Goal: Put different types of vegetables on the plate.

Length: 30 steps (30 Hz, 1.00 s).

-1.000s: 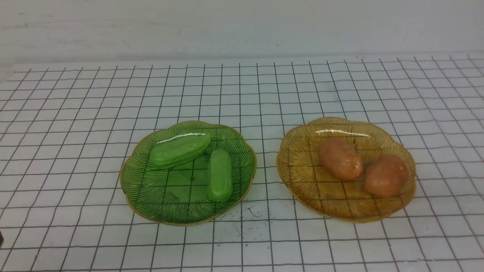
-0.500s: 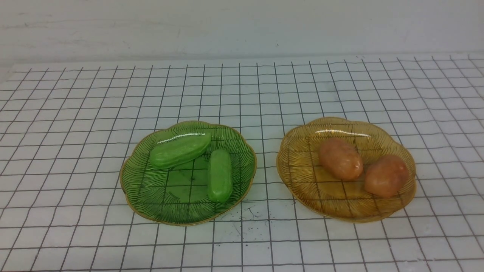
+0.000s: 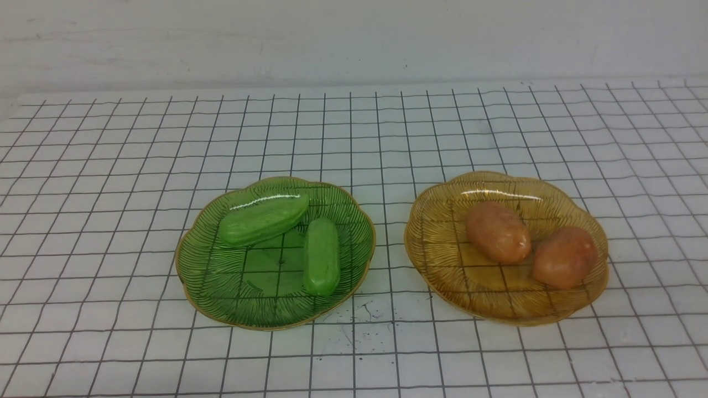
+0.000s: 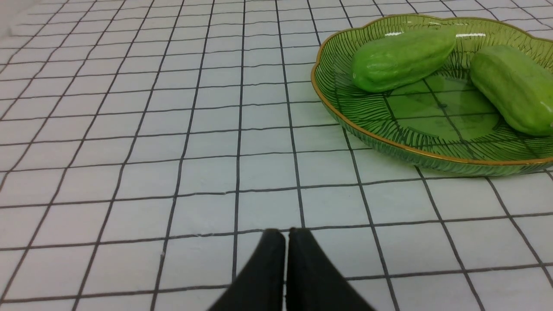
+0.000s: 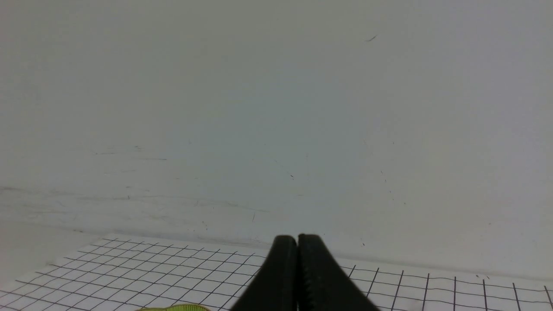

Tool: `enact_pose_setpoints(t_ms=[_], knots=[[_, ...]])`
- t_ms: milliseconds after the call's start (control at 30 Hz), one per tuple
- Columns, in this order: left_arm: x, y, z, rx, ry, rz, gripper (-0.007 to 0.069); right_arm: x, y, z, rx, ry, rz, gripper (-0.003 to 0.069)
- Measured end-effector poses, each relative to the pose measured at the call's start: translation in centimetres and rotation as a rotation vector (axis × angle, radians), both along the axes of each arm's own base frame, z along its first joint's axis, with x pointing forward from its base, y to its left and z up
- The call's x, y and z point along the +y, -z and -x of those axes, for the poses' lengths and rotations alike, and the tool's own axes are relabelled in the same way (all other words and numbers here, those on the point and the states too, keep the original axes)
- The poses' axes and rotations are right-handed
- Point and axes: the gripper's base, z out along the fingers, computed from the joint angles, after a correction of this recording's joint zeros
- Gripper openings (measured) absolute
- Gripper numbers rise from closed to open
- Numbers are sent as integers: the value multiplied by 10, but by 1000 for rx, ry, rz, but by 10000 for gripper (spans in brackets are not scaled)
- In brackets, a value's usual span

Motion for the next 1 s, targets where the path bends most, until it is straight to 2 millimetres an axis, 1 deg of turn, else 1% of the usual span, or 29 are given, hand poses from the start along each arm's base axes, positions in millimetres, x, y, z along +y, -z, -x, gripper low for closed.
enact_pose_setpoints(t_ms=[767,867,933,1000], knots=[[0,0,0,0,0,0,-8,0,-3,1,-37,1,5,-14],[0,0,0,0,0,0,-8,0,-1,0,-18,2,26,-14],[0,0,0,0,0,0,-8,0,5,2,19,8,57,-14],[0,0,0,0,0,0,-8,-3,14,4,54,50,84,-14]])
